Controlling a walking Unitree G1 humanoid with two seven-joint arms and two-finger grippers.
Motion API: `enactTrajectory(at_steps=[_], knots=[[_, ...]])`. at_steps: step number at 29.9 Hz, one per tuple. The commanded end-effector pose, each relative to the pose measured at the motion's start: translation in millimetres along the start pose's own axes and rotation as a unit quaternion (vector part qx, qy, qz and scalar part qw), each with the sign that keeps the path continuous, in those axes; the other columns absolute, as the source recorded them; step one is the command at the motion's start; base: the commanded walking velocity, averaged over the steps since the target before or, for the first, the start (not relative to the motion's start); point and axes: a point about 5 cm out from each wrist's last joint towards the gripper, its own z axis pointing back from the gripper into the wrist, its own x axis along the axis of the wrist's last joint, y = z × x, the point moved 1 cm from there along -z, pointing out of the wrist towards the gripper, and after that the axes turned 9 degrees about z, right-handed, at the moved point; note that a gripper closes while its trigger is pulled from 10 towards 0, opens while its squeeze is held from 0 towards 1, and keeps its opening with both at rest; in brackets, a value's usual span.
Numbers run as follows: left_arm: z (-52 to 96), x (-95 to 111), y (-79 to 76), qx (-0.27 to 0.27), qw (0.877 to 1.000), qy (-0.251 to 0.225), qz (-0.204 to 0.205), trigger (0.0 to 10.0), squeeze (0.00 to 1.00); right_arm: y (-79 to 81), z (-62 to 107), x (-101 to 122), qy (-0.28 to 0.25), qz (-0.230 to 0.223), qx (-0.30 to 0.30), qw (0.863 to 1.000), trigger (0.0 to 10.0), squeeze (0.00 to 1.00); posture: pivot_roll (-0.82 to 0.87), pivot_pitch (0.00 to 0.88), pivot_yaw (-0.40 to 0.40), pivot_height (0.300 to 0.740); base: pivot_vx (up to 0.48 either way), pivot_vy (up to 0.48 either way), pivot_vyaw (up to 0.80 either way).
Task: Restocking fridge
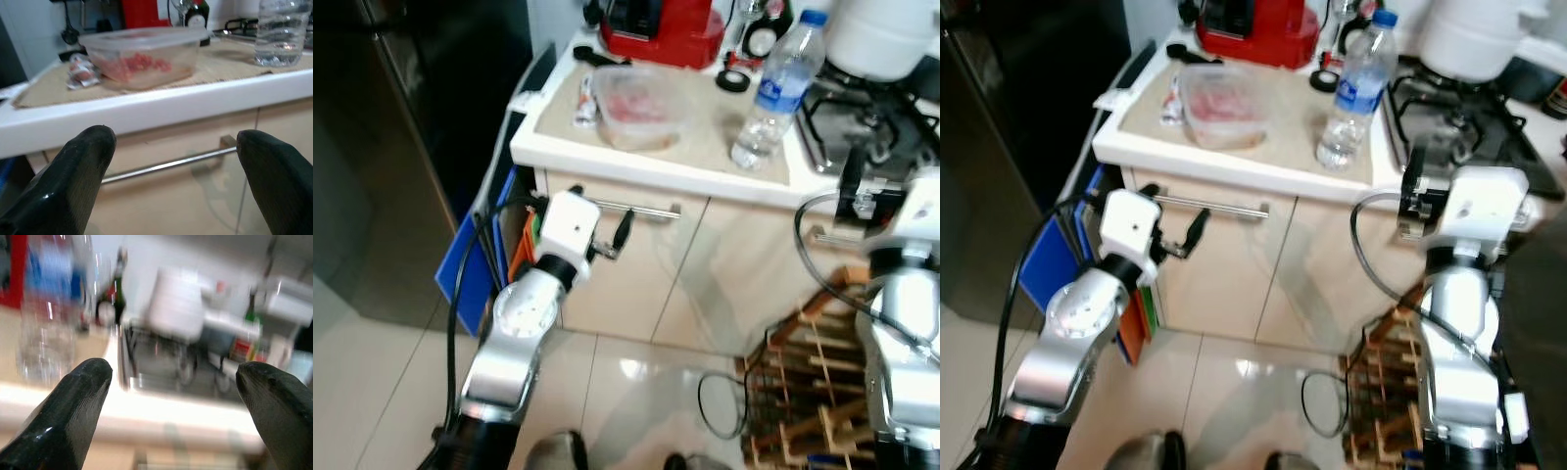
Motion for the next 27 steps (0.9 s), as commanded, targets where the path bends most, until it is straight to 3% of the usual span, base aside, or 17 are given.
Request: enactTrajectory(at_steps=[1, 3, 5, 12, 18, 21, 22, 27], knots=[[2.0, -9.6, 1.1, 0.014, 1.0, 0.019, 0.014, 10.0, 0.0, 17.5, 8.3, -14.0, 0.034, -0.019, 0.062, 0.997, 10.0, 0.0, 0.08, 0.044, -0.036, 0.74, 0.0, 0.0, 0.0], [4.3, -14.4, 4.5, 0.023, 0.999, 0.026, 0.015, 10.0, 0.0, 30.6, 20.4, -27.7, 0.076, -0.032, 0.105, 0.991, 10.0, 0.0, 0.08, 0.039, -0.033, 0.74, 0.0, 0.0, 0.0], [9.4, -18.8, 5.8, 0.023, 0.999, 0.027, 0.018, 10.0, 0.0, 41.1, 24.4, -28.5, 0.083, -0.047, 0.126, 0.987, 10.0, 0.0, 0.08, 0.04, -0.03, 0.74, 0.0, 0.0, 0.0], [11.7, -29.7, 8.9, 0.049, 0.998, 0.043, 0.026, 10.0, 0.0, 52.4, 7.6, -3.1, 0.035, -0.106, 0.12, 0.986, 10.0, 0.0, 0.08, 0.038, -0.028, 0.74, 0.0, 0.0, 0.0], [6.5, -44.7, 15.7, 0.084, 0.993, 0.064, 0.049, 10.0, 0.0, 67.9, 2.0, -17.8, 0.081, -0.137, 0.141, 0.977, 10.0, 0.0, 0.09, 0.036, -0.019, 0.74, 0.0, 0.0, 0.0], [6.0, -48.4, 16.2, 0.092, 0.992, 0.068, 0.055, 10.0, 0.0, 70.8, -5.7, -21.4, 0.091, -0.168, 0.132, 0.973, 10.0, 0.0, 0.09, 0.032, -0.026, 0.74, 0.0, 0.0, 0.0], [4.4, -42.8, 17.1, 0.091, 0.992, 0.059, 0.056, 10.0, 0.0, 72.1, -3.5, -24.5, 0.102, -0.206, 0.117, 0.966, 10.0, 0.0, 0.09, 0.029, -0.023, 0.74, 0.0, 0.0, 0.0], [1.1, -35.5, 21.8, 0.076, 0.996, 0.044, 0.031, 10.0, 0.0, 72.9, 11.3, -38.0, 0.131, -0.172, 0.107, 0.97, 10.0, 0.0, 0.09, 0.028, -0.011, 0.74, 0.0, 0.0, 0.0]])
